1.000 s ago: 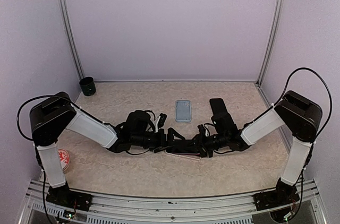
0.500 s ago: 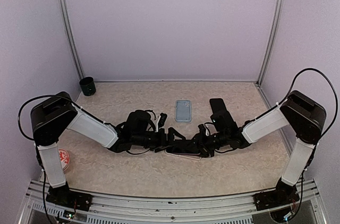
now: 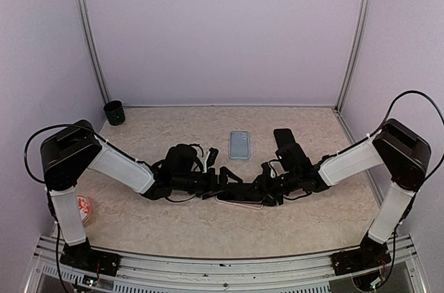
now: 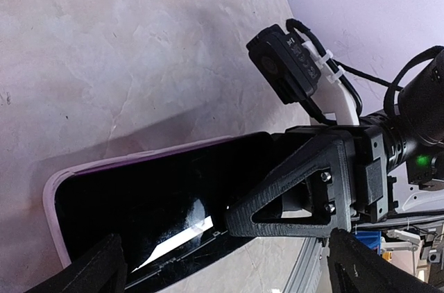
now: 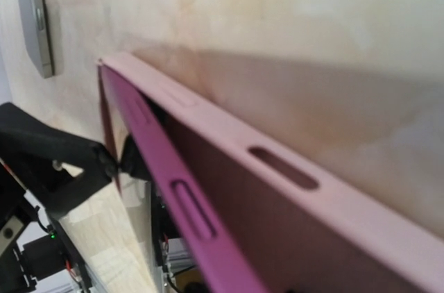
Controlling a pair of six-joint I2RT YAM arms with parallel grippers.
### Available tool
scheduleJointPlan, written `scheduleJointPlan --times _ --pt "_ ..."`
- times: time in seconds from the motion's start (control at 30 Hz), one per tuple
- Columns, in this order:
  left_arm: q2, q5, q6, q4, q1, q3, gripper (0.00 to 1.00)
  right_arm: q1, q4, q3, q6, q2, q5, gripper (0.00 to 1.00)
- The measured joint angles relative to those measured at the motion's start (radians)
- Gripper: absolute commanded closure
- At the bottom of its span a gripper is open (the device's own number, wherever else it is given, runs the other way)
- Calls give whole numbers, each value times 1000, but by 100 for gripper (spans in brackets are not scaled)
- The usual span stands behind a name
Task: Put the phone into the phone case
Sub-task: Install the phone on the phone case.
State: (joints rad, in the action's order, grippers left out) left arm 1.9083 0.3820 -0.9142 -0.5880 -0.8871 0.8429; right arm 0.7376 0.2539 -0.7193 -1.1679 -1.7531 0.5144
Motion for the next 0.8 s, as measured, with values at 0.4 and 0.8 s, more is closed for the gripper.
scheduleJointPlan --times 0.4,0.8 --pt "5 0 0 -9 0 0 1 0 -77 0 29 37 -40 63" --pt "5 0 0 -10 0 0 1 0 -100 9 64 67 -65 72"
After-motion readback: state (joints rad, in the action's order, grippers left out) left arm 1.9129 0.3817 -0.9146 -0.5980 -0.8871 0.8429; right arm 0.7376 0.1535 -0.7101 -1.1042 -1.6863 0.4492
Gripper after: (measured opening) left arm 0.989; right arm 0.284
